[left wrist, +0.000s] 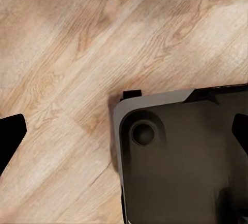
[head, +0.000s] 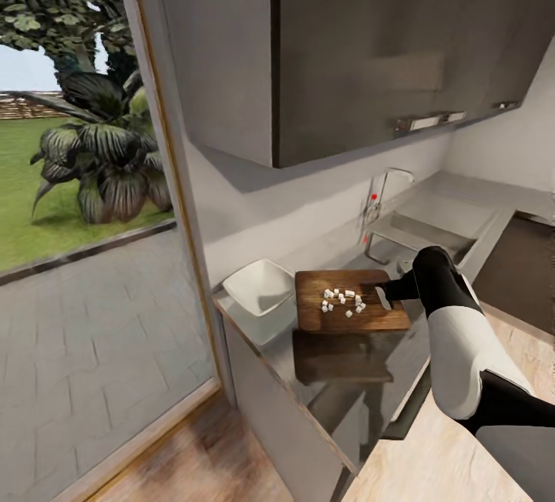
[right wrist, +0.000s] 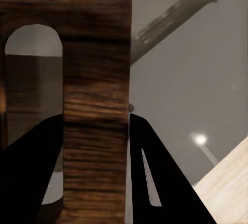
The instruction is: In the kitchen, take the Vidalia onion out of the sink, dice it on the chopping board with the paring knife, put the diced onion into the bowl on the countertop, then place both the paring knife and the chopping board into the sink.
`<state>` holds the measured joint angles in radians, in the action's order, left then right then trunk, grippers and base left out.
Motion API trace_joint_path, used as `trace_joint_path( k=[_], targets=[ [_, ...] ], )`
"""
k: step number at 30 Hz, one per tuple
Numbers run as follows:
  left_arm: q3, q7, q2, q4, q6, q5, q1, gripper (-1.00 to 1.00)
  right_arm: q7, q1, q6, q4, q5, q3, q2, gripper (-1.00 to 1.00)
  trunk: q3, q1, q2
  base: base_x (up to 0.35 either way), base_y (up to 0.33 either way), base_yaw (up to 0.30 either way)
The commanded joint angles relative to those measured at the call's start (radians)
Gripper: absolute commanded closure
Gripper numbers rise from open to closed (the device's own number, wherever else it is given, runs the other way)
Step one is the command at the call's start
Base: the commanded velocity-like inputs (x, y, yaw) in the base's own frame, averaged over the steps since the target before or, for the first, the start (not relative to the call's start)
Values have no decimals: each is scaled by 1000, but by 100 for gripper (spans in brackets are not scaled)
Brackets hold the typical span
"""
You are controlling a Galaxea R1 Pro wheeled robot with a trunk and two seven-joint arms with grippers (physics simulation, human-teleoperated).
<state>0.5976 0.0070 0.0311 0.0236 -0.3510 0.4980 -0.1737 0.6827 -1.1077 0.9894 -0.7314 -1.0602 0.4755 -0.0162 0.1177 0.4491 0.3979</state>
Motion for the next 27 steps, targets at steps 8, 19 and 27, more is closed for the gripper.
trace_joint_path(
  k=[8,19,27],
  targets=[
    [8,1,0,2,-5,5,-1,-100,11,-1,2,-2,-9,3,1,100,-8,1,2,146,261,-196],
    [9,1,-2,2,-5,5,-1,-100,11,-1,2,-2,-9,3,6,100,-16,1,2,100,197,-122],
    [8,-1,-2,2,-5,5,-1,-100,11,-1,1,-2,-9,2,6,100,-16,1,2,2,18,-1]
  ],
)
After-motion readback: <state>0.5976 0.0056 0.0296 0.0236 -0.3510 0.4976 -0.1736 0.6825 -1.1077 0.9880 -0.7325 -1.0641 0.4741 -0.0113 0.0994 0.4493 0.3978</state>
